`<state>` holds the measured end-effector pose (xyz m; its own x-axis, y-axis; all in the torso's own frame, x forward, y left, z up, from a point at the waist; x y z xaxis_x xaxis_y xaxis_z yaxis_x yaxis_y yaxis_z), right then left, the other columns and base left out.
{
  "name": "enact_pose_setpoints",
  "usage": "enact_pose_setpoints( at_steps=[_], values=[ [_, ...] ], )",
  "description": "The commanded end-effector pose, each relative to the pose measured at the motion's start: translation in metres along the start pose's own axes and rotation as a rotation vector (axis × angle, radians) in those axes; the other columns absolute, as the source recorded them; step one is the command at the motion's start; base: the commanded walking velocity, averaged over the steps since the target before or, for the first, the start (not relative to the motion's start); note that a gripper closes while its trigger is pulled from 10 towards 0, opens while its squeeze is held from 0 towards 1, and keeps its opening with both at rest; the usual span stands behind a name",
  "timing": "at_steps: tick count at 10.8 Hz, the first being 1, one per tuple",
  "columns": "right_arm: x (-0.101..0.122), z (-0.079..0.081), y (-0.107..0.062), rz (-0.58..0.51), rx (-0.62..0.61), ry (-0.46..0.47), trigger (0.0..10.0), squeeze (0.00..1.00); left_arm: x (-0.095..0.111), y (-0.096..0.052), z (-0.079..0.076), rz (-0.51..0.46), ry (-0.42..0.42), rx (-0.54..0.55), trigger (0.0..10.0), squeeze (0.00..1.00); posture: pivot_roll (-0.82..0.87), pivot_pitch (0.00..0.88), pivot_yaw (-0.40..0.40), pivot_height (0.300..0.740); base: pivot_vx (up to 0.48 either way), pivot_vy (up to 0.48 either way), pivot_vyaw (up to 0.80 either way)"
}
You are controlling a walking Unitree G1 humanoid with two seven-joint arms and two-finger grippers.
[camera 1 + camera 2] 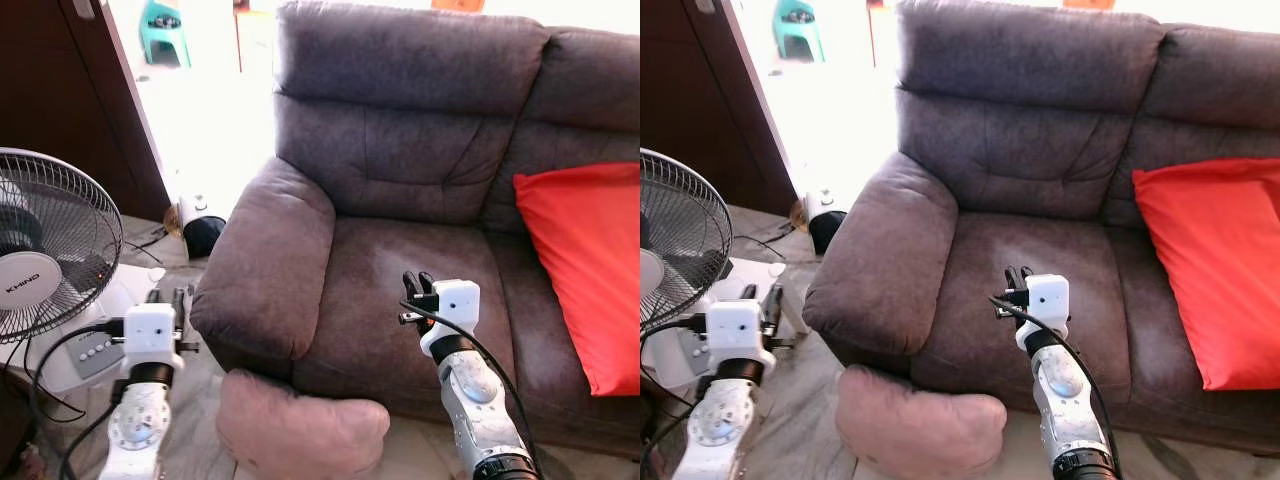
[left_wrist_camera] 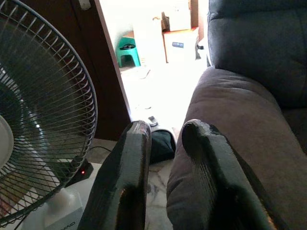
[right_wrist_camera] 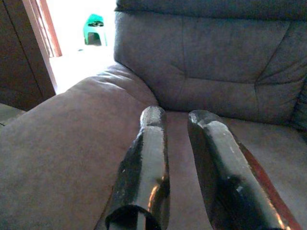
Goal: Move the pillow to the sofa from floor
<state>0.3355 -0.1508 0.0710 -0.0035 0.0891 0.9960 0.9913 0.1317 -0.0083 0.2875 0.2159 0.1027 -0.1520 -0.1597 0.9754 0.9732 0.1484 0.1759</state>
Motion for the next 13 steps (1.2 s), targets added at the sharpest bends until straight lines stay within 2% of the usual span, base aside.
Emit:
enact_pose_setpoints(
  at_steps=[1, 6, 13],
  values=[
    [-0.0032, -0.0011, 0.0003, 0.022, -0.003, 0.006, 10.0, 0.0, 0.0015, 0.0018, -0.0013, 0.005, -0.008, -0.021, 10.0, 0.0, 0.11, 0.123, -0.04, 0.74, 0.0, 0.0, 0.0],
    [-0.0044, -0.0008, 0.0016, 0.032, -0.003, 0.01, 10.0, 0.0, -0.0003, 0.0017, 0.0007, 0.019, -0.006, -0.027, 10.0, 0.0, 0.11, 0.138, -0.039, 0.74, 0.0, 0.0, 0.0],
    [-0.0038, -0.0015, 0.0038, 0.038, 0.012, -0.001, 10.0, 0.0, 0.0017, 0.0036, -0.0023, 0.01, -0.028, -0.019, 10.0, 0.0, 0.11, 0.133, -0.046, 0.67, 0.0, 0.0, 0.0]
  ],
)
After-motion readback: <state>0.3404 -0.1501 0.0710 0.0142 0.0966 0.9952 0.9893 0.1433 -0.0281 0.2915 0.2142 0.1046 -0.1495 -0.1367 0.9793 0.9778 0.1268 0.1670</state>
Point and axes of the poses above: a point about 5 cm out from each wrist's last joint towards the gripper, its own y axis pointing out of the wrist towards the gripper, its own x axis along the axis of the wrist's last joint, z = x × y, the point moved 3 cm from there along y, pointing out of the wrist towards the gripper, and after that the axes turned 4 degrees about -y, right-handed, at the moved point
